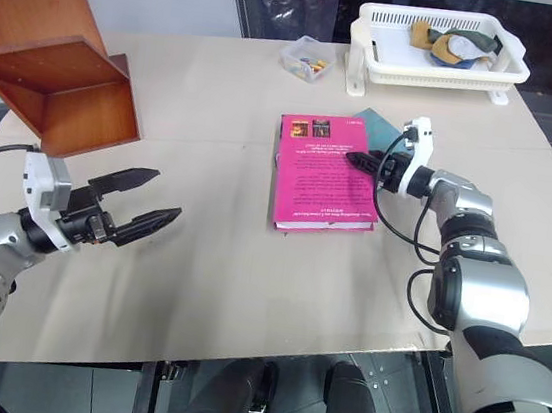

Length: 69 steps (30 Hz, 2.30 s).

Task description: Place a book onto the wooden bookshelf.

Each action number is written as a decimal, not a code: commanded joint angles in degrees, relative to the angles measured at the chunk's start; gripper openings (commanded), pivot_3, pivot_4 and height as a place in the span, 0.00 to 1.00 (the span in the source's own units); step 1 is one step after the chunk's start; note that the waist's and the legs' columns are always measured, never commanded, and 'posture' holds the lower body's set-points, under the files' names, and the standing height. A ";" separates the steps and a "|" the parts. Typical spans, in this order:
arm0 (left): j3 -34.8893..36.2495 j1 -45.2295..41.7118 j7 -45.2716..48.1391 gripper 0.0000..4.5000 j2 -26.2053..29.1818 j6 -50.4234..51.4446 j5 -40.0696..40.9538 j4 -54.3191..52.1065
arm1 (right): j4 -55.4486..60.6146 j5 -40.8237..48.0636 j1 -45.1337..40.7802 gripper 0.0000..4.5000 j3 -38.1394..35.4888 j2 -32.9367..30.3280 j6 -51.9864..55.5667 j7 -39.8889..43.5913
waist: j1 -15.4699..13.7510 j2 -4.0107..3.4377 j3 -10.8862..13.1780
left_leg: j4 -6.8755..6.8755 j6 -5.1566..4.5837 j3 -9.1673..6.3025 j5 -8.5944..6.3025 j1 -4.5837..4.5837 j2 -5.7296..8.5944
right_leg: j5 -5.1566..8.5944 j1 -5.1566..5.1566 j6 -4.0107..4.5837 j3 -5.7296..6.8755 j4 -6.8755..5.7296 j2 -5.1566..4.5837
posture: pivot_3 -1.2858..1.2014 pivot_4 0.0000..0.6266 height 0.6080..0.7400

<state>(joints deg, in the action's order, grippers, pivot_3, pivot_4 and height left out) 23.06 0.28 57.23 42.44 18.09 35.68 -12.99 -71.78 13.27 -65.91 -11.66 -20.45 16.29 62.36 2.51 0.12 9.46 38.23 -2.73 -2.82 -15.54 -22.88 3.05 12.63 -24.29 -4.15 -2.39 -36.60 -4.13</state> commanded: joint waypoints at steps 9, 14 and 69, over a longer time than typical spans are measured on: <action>-0.09 -2.14 -2.34 0.99 -0.97 1.06 1.34 -1.17 | 1.27 -0.52 -1.53 0.71 -0.63 -0.81 -2.18 -0.49 | -0.01 0.00 0.00 | 0.00 0.00 0.00 0.00 0.00 0.00 | 0.00 0.00 0.00 0.00 0.00 0.00 | 0.52 0.24 1.00; -2.80 -6.41 -5.93 0.99 -5.42 1.75 1.86 -0.64 | 2.33 -0.64 -0.55 0.71 -1.17 -4.36 -3.33 0.25 | -0.30 0.00 0.00 | 0.02 0.00 -0.01 0.00 -0.01 0.06 | 0.00 0.01 0.00 0.02 -0.01 -0.01 | 0.52 0.24 1.00; -4.45 -57.31 -12.90 0.99 -29.34 39.31 2.75 68.05 | 93.52 31.88 66.86 0.71 -19.49 -30.57 13.65 5.05 | -3.32 0.21 0.10 | 0.56 -0.08 -0.40 -0.01 0.20 0.24 | -0.04 0.54 -0.14 0.52 -0.18 0.06 | 0.52 0.24 1.00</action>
<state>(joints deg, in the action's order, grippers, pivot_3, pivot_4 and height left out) 17.82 -55.71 43.59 13.67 55.99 37.77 53.78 21.32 44.84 1.43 -30.25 -50.26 30.97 67.50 -0.81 0.33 9.55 38.80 -2.81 -3.23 -15.54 -22.69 3.29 12.59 -23.75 -4.29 -1.84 -36.77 -4.07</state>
